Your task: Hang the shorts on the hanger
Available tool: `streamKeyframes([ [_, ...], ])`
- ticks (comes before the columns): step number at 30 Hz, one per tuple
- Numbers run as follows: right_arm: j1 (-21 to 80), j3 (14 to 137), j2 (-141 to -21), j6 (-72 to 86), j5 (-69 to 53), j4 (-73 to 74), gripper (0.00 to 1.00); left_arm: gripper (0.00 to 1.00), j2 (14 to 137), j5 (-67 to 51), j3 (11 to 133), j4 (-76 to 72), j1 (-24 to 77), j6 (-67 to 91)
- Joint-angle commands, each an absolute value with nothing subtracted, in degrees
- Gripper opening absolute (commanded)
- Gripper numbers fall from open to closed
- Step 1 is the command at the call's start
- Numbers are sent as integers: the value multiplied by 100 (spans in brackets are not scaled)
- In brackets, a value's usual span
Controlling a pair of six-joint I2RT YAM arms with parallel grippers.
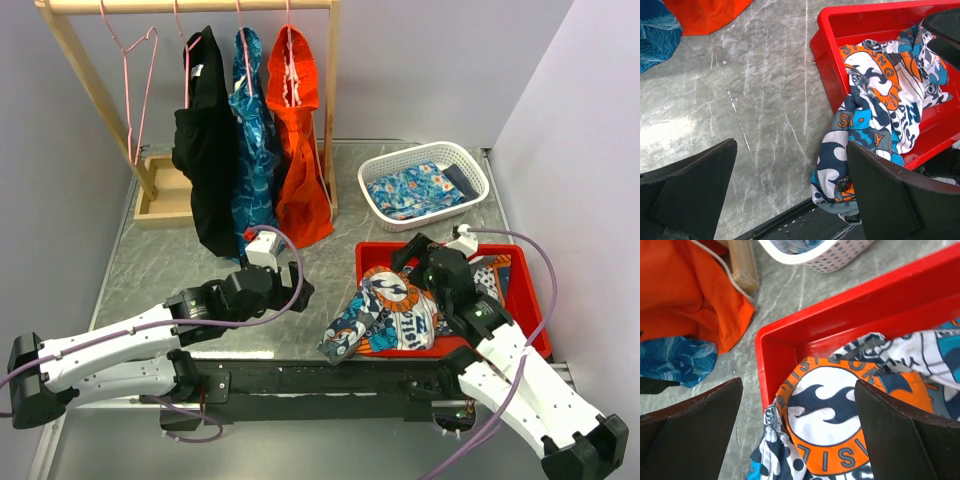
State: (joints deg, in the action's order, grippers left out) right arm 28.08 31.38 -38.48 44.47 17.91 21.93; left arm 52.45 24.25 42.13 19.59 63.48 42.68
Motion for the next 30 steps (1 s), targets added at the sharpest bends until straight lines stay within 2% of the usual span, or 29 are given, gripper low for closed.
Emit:
streamKeyframes([
  [1,2786,3076,-3945,4903,2187,2784,100,96,5256,2364,4263,1758,6372,4219],
  [5,2786,3182,-4262,5737,2924,3584,100,96,5317,2522,4359,1933,6372,4271],
  [12,2786,3191,-4991,6985,3355,4341,100,96,5405,2514,4509,2004,6372,4298],
  [18,2777,2936,-5676,6830,3094,3605,100,97,5361,2487,4500,1942,6372,4333],
  [21,2786,2936,-5713,6357,2883,3226,93,96,5309,2601,4588,2091,6372,4438],
  [22,2777,2918,-5643,6215,2726,3017,90,97,5265,2636,4605,2127,6372,4473],
  [25,2786,2856,-5169,5547,2191,2603,48,96,5133,2777,4710,2302,6372,4535],
  [26,2777,2883,-5029,5398,2067,2575,24,96,5089,2803,4737,2381,6372,4561],
  [27,2786,3022,-4758,5118,1952,2566,13,96,5063,2839,4763,2425,6381,4570],
  [28,2786,3128,-4624,4976,1838,2653,4,96,5054,2874,4842,2461,6372,4579],
  [29,2786,3268,-4484,4853,1637,2715,0,97,5019,2900,4878,2557,6372,4588],
  [30,2786,3618,-4248,4608,1530,2777,0,96,5001,2909,4930,2601,6372,4597],
])
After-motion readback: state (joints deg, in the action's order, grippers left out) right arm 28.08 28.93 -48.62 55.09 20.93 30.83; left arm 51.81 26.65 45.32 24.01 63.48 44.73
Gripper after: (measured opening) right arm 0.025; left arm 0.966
